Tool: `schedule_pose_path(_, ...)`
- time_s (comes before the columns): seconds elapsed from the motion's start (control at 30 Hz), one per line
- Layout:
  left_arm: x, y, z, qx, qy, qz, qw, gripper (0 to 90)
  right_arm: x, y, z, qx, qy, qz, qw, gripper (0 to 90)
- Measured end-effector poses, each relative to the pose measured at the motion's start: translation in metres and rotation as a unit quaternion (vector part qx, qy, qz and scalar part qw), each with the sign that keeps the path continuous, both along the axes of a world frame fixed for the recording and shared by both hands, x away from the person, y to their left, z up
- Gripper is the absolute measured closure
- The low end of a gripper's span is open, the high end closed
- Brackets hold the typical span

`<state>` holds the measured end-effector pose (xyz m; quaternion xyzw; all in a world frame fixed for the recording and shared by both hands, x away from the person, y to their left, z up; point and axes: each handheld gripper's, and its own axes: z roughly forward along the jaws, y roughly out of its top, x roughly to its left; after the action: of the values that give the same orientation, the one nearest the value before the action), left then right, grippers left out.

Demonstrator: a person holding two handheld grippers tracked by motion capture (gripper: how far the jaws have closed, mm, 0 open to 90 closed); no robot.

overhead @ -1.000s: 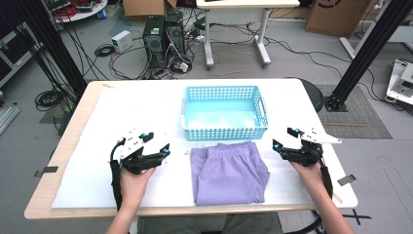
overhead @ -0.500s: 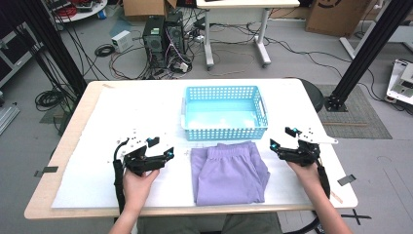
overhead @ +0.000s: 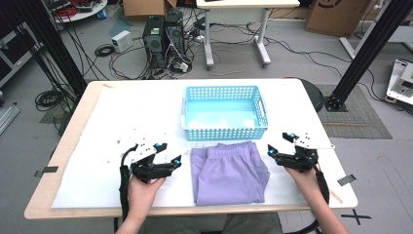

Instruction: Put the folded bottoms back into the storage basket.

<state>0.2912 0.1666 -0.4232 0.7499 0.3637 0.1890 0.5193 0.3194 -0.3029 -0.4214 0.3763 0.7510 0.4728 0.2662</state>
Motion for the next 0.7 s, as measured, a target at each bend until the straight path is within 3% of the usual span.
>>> schedule_pose_path(0.13,-0.007,-0.005,-0.004,0.002,0.019,-0.004,0.9998,29.6,-0.008,0.003,-0.004,-0.001,0.012,-0.003,0.9999,25.1)
schedule_pose_path(0.3,-0.014,-0.008,-0.007,-0.013,0.043,-0.016,0.9988,30.6,-0.018,0.007,-0.007,0.002,0.026,0.004,0.9997,25.0)
schedule_pose_path(0.5,-0.022,-0.021,-0.01,0.002,0.043,-0.03,0.9987,30.4,-0.033,0.016,-0.008,-0.003,0.039,0.008,0.9992,22.1)
schedule_pose_path(0.7,-0.027,-0.038,-0.016,0.005,0.07,-0.04,0.9967,29.2,-0.047,0.027,-0.011,-0.015,0.049,0.005,0.9987,22.1)
